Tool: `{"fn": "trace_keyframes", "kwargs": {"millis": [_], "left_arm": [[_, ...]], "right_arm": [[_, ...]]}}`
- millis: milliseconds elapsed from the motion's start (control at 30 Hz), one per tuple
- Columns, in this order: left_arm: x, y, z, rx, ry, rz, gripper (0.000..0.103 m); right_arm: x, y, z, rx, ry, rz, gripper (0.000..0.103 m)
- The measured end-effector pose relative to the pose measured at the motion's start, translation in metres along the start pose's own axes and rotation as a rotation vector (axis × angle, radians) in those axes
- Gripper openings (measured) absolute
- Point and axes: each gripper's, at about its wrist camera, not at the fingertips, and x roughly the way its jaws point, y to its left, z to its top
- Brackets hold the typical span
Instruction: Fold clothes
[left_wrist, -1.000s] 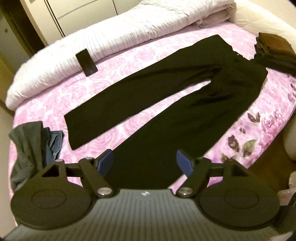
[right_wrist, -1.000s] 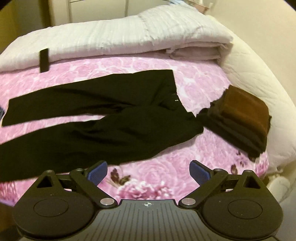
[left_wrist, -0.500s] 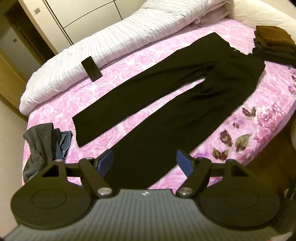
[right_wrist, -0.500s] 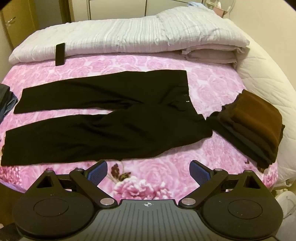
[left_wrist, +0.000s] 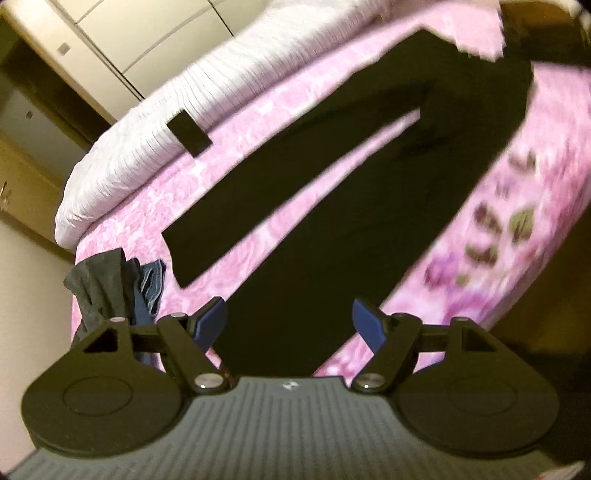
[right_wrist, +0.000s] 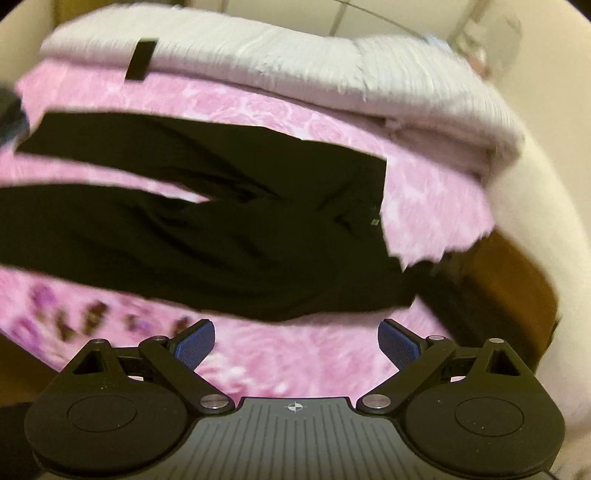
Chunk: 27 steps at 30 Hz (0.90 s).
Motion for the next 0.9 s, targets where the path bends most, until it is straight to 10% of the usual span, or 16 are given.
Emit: {"fn": "trace_keyframes", "kwargs": {"millis": [233, 567, 900], "left_arm": [[0.091, -0.024, -0.037, 0.124, 0.099, -0.037, 0.065], [0.187, -0.059, -0.114, 0.378, 0.176, 0.093, 0.051], [0.219, -0.068, -0.089, 0.473, 0.150, 0.243, 0.049]], "right_arm": [[0.059, 0.025, -0.021, -0.363, -0.037, -0.076, 0.097], [0.140, 0.034, -0.056, -0.568, -0.031, -0.069, 0.084], [0.201, 0.015, -0.096, -0.655, -0.055, -0.071, 0.084]]}}
